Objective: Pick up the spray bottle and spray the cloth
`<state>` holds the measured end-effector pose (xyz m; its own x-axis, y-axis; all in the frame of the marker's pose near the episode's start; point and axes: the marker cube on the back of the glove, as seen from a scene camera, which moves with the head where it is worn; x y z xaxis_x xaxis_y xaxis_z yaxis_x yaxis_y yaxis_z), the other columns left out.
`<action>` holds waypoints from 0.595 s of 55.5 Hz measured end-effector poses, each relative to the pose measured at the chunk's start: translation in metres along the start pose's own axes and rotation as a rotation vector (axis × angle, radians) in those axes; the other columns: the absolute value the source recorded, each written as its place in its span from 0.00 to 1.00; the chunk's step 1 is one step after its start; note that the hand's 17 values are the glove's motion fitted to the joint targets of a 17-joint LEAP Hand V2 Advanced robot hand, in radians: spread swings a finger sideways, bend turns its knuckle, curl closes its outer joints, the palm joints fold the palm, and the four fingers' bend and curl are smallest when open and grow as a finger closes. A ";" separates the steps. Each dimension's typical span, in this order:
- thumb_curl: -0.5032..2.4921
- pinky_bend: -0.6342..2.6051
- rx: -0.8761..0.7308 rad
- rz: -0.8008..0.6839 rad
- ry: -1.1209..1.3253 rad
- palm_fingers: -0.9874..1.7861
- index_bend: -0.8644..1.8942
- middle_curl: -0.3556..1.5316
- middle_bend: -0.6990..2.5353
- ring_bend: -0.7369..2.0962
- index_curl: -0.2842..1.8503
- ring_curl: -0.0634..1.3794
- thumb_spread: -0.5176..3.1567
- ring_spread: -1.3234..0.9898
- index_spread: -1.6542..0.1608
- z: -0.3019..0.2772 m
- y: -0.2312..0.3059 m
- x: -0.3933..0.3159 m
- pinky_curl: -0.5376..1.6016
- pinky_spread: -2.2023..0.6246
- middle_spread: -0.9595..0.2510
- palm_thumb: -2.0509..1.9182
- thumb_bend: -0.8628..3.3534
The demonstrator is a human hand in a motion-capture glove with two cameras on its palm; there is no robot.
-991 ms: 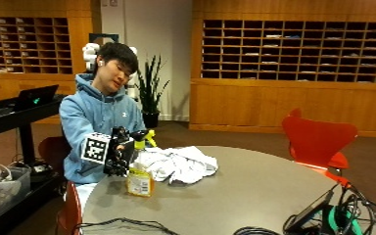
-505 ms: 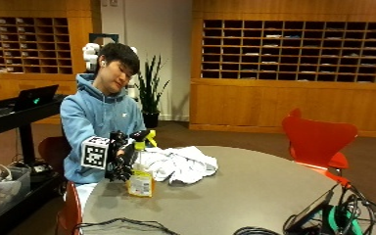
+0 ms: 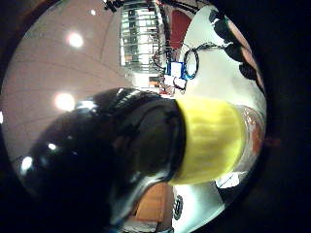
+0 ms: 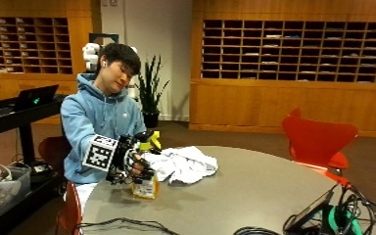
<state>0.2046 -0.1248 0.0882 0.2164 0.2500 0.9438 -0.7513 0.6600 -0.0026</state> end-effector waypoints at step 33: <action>0.39 0.29 -0.203 -0.129 0.232 0.85 0.44 0.44 0.38 0.41 0.34 0.31 0.23 0.49 0.80 0.011 -0.009 -0.024 0.43 0.69 0.68 0.77 0.20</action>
<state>0.1995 -0.1448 0.0690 0.4555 0.2948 0.8400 -0.5740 0.8185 0.0240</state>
